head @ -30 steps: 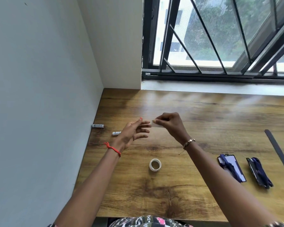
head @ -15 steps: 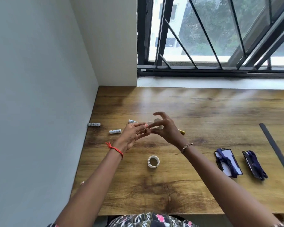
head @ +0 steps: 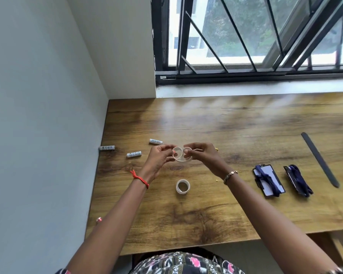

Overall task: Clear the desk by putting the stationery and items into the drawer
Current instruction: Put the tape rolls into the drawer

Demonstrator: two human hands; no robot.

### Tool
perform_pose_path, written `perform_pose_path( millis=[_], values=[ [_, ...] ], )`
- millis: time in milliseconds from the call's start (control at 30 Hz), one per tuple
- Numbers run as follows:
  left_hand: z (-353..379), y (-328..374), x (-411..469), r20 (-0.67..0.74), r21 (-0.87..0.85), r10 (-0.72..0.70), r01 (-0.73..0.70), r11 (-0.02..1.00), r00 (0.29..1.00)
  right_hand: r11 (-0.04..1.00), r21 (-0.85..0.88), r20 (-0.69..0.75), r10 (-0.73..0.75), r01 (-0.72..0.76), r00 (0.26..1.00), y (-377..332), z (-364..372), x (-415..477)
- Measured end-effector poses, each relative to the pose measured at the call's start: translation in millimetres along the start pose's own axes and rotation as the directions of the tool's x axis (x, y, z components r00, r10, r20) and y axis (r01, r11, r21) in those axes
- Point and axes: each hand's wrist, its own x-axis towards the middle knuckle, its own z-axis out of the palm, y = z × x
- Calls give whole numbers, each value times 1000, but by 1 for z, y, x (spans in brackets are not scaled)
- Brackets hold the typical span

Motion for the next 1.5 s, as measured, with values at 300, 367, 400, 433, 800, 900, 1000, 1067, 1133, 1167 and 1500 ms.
perform_pose_path(
  millis=[300,367,400,433,800,900,1000,1067,1133,1167,1500],
  values=[
    [3,-7,-1,148,367,101,-150,918,984,980,-196,-253,-89,39,963,8,21,-1],
    [10,-8,-2,157,458,160,-215,862,975,965,-254,-298,-143,65,944,7,29,0],
    [12,-8,-1,136,466,182,-225,856,974,964,-256,-313,-157,76,937,6,31,2],
    [12,-7,-1,116,439,185,-218,872,976,966,-242,-326,-165,86,931,5,31,3],
    [-2,-10,-5,-73,174,103,-89,981,992,960,197,138,176,-201,975,15,16,-8],
    [0,-17,-7,-72,233,109,-89,968,991,924,279,289,181,-263,940,14,14,-14],
    [4,-25,-7,-95,257,123,-95,962,988,952,201,205,190,-231,960,15,14,-16],
    [7,-30,-8,-103,382,175,-123,916,979,956,162,23,244,-244,970,18,10,-16],
    [7,-35,-10,-65,586,241,-159,794,968,964,83,-135,262,-252,956,24,3,-17],
    [6,-38,-12,-36,665,236,-153,731,971,968,41,-186,252,-248,950,28,-1,-19],
    [6,-51,-18,116,867,28,-115,485,993,955,-176,-487,127,-240,864,51,-10,-52]
  ],
)
